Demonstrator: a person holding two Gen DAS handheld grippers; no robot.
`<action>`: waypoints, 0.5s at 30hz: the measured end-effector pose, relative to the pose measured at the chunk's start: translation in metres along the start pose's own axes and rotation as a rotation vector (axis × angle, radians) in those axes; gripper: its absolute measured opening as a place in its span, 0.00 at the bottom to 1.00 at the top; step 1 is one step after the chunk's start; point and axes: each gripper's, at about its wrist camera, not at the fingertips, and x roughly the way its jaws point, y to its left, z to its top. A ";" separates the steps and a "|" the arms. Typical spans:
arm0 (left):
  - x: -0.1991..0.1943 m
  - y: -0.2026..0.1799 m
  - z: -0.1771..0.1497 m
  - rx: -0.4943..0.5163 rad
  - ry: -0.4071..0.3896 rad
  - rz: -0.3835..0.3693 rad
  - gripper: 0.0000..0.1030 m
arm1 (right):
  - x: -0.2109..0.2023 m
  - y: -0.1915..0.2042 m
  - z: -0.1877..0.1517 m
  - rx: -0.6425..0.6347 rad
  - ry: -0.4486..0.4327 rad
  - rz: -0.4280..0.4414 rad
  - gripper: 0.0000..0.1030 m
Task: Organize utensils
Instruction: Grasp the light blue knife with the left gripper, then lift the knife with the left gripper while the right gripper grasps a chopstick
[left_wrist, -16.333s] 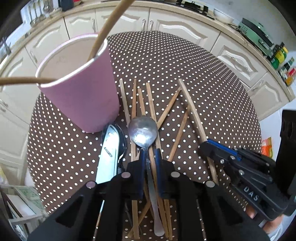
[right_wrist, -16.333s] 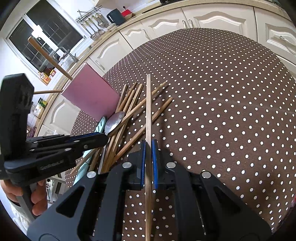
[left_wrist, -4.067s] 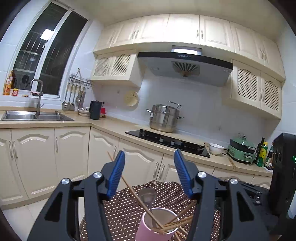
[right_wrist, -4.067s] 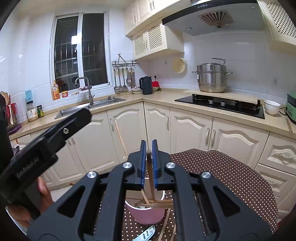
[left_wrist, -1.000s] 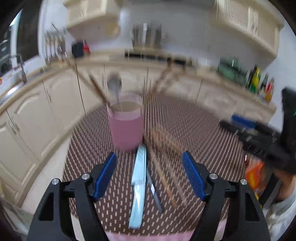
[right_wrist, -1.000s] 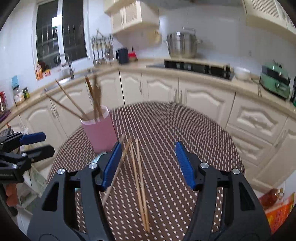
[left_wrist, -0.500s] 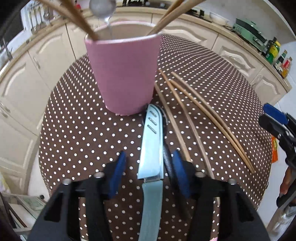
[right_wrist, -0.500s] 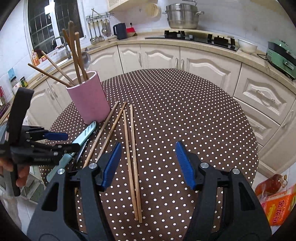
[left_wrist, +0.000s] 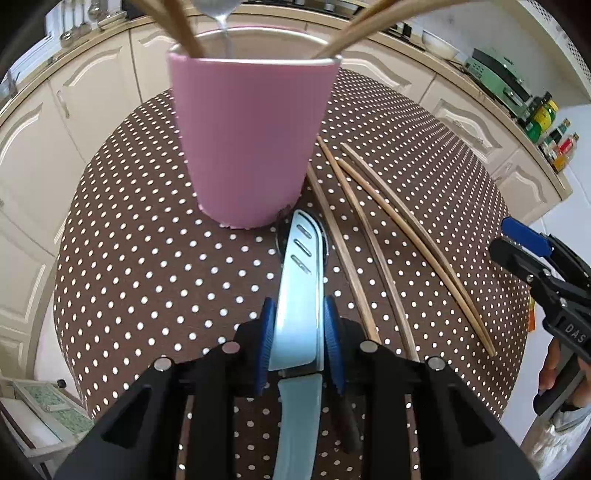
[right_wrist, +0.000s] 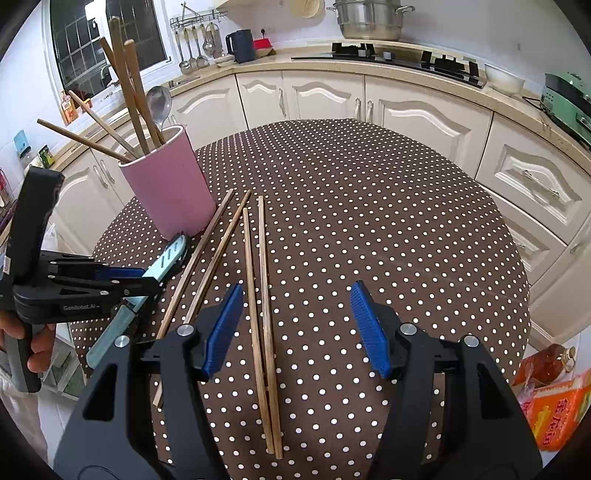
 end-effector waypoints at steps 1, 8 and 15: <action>-0.002 0.002 -0.003 -0.005 -0.004 0.000 0.25 | 0.002 0.000 0.001 -0.004 0.005 -0.003 0.58; -0.030 0.021 -0.035 -0.068 -0.054 -0.028 0.25 | 0.031 0.001 0.016 -0.032 0.098 -0.008 0.58; -0.056 0.056 -0.047 -0.163 -0.111 -0.018 0.25 | 0.067 0.010 0.038 -0.059 0.205 0.039 0.55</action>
